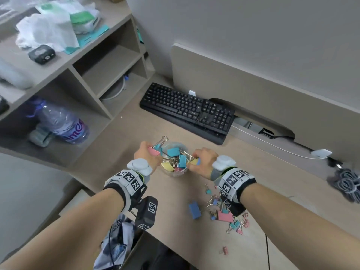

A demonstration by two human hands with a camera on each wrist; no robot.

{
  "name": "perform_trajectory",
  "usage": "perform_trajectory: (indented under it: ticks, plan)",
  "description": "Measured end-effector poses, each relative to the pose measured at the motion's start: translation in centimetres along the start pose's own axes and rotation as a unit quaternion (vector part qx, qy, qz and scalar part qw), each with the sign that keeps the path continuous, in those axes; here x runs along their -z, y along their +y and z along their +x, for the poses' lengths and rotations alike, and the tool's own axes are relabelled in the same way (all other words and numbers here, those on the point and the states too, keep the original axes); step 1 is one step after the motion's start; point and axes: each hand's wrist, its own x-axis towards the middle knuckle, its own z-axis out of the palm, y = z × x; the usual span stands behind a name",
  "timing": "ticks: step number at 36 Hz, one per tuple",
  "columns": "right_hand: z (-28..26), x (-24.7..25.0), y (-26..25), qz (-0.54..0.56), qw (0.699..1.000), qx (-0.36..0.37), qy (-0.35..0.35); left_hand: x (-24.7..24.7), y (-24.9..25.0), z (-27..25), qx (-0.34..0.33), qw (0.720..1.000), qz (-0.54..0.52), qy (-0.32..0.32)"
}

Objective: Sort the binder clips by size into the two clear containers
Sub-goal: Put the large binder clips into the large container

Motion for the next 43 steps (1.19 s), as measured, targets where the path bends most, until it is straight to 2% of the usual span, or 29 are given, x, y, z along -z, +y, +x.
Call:
perform_trajectory:
  ticks: [6, 17, 21, 26, 32, 37, 40, 43]
  plan:
    - [2.6, -0.7, -3.0, -0.061, 0.997, 0.035, -0.026, 1.7, -0.5, 1.2, 0.025, 1.0, -0.011, -0.006]
    - [5.9, -2.5, -5.7, -0.098, 0.991, 0.065, -0.059, 3.0, -1.2, 2.4, 0.0, 0.999, 0.0, -0.039]
    - [6.2, -2.5, -5.0, -0.049, 0.998, 0.039, -0.008, 2.6, -1.1, 2.5, -0.007, 0.999, 0.005, -0.045]
    - [5.6, -0.1, -3.5, 0.038, 0.997, -0.041, 0.053, 1.8, -0.5, 2.7, -0.005, 0.998, 0.014, -0.068]
    - [4.3, 1.3, -0.2, 0.072, 0.992, -0.082, 0.064, -1.0, 0.7, 2.7, -0.02, 0.994, 0.084, -0.066]
    - [3.1, 1.1, 1.3, 0.044, 0.995, -0.064, 0.061, -2.6, 1.3, 2.6, -0.031, 0.986, 0.149, -0.07]
    - [2.7, 0.9, 1.6, 0.049, 0.996, -0.061, 0.051, -2.4, 1.7, 2.4, -0.054, 0.968, 0.238, -0.061]
    - [2.5, 0.6, 1.1, 0.072, 0.995, -0.042, 0.046, -1.6, 1.5, 2.7, -0.074, 0.957, 0.277, -0.04]
